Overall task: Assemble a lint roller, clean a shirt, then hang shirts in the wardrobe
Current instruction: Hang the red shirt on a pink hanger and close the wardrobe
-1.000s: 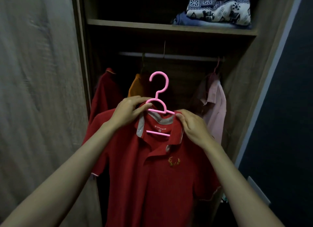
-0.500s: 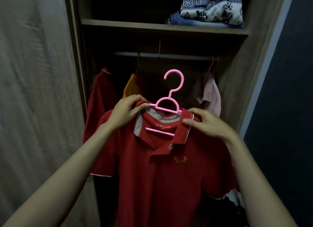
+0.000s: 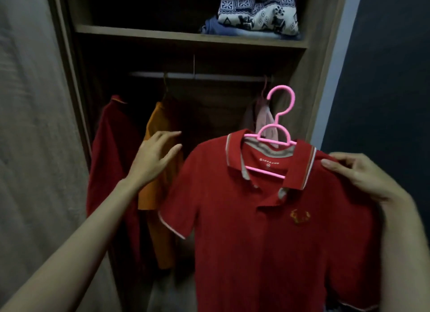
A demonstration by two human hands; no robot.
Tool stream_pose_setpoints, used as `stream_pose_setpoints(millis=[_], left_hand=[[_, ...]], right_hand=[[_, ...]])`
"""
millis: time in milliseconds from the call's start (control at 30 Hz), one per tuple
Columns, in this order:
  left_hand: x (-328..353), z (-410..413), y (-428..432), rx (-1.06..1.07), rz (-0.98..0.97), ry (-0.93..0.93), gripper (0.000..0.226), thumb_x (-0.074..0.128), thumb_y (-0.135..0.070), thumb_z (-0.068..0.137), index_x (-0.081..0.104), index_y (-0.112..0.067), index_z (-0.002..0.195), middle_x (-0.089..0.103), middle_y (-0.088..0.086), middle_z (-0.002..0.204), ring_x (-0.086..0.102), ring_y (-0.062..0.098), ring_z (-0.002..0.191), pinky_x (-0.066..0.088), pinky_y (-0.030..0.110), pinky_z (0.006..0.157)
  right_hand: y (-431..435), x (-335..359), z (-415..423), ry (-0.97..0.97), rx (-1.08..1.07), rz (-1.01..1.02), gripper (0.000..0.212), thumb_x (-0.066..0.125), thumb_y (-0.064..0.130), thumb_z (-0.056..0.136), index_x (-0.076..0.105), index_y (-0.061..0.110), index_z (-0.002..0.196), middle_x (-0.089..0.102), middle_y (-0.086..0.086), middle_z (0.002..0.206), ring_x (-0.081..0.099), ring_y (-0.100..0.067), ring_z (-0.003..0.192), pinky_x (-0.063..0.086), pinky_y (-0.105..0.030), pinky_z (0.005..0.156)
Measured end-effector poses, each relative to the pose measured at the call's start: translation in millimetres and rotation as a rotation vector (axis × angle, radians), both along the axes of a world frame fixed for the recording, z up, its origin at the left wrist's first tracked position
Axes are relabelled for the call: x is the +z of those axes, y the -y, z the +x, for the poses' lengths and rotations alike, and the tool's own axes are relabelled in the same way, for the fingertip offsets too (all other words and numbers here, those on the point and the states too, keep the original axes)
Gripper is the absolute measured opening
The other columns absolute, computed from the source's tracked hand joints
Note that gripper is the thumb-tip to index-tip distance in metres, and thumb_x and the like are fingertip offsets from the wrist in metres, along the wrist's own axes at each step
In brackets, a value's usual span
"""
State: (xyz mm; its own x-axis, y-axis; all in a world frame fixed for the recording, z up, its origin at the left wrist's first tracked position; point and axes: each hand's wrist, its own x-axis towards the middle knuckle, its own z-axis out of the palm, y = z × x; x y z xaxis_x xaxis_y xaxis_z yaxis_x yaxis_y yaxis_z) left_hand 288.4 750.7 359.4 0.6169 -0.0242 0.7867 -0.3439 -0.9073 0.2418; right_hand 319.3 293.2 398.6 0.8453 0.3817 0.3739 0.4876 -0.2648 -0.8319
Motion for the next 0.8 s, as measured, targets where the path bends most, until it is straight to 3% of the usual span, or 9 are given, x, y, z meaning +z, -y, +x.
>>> stream_pose_setpoints(millis=[67,200,333,400,500,667,800], left_hand=[[-6.5,-2.6,-12.3,0.113,0.050,0.083,0.041,0.045,-0.042,0.095,0.052,-0.023,0.132,0.056,0.000,0.128,0.055,0.019,0.119,0.042,0.043,0.096],[-4.7,-8.4,-34.9,0.313,0.108,0.238,0.042,0.056,-0.023,0.095,0.050,-0.019,0.135,0.049,0.007,0.140,0.049,0.025,0.126,0.035,0.041,0.100],[10.5,-14.5,-59.0,0.482,0.185,0.327,0.052,0.047,-0.029,0.095,0.039,-0.016,0.144,0.028,0.011,0.156,0.026,0.025,0.144,0.025,0.043,0.112],[18.6,-17.2,-70.0,0.535,0.190,0.319,0.058,0.045,-0.031,0.095,0.031,-0.016,0.149,0.017,0.013,0.159,0.014,0.027,0.148,0.017,0.045,0.116],[29.5,-18.9,-87.0,0.611,0.183,0.312,0.065,0.048,-0.032,0.095,0.020,-0.017,0.153,0.007,0.016,0.161,0.004,0.029,0.149,0.009,0.046,0.119],[38.9,-16.6,-118.3,0.655,0.109,0.323,0.075,0.052,-0.034,0.095,0.009,-0.016,0.154,0.000,0.021,0.160,-0.003,0.033,0.149,0.007,0.050,0.118],[40.0,-7.7,-144.7,0.653,0.072,0.362,0.078,0.048,-0.038,0.095,0.004,-0.011,0.154,0.002,0.020,0.160,-0.001,0.030,0.149,0.009,0.050,0.118]], right_hand=[[-3.9,2.2,0.7,-0.012,-0.040,0.006,0.018,0.064,0.033,0.082,0.075,0.021,0.088,0.075,-0.002,0.086,0.070,-0.009,0.075,0.053,-0.014,0.066],[-54.0,-5.1,9.9,-0.029,-0.115,0.060,0.014,0.061,0.018,0.091,0.071,0.010,0.093,0.071,-0.004,0.078,0.065,-0.002,0.062,0.050,-0.011,0.056],[-125.5,-28.1,31.6,-0.017,-0.165,0.160,0.012,0.061,0.013,0.091,0.071,0.007,0.088,0.067,-0.003,0.072,0.059,-0.004,0.061,0.048,-0.020,0.059],[-159.6,-37.6,44.3,0.002,-0.191,0.191,0.015,0.062,0.015,0.091,0.070,0.017,0.078,0.067,-0.003,0.074,0.057,-0.011,0.068,0.046,-0.028,0.064],[-206.2,-43.0,60.1,0.033,-0.232,0.221,0.015,0.062,0.018,0.091,0.069,0.014,0.078,0.064,-0.003,0.072,0.053,-0.010,0.067,0.041,-0.028,0.060],[-271.2,-34.3,89.3,0.071,-0.369,0.236,0.020,0.061,0.025,0.090,0.069,0.010,0.079,0.064,-0.004,0.070,0.056,-0.016,0.068,0.042,-0.033,0.064],[-309.7,-13.2,111.1,0.086,-0.441,0.272,0.023,0.060,0.024,0.091,0.070,0.004,0.087,0.069,-0.013,0.082,0.060,-0.025,0.079,0.041,-0.032,0.070]])
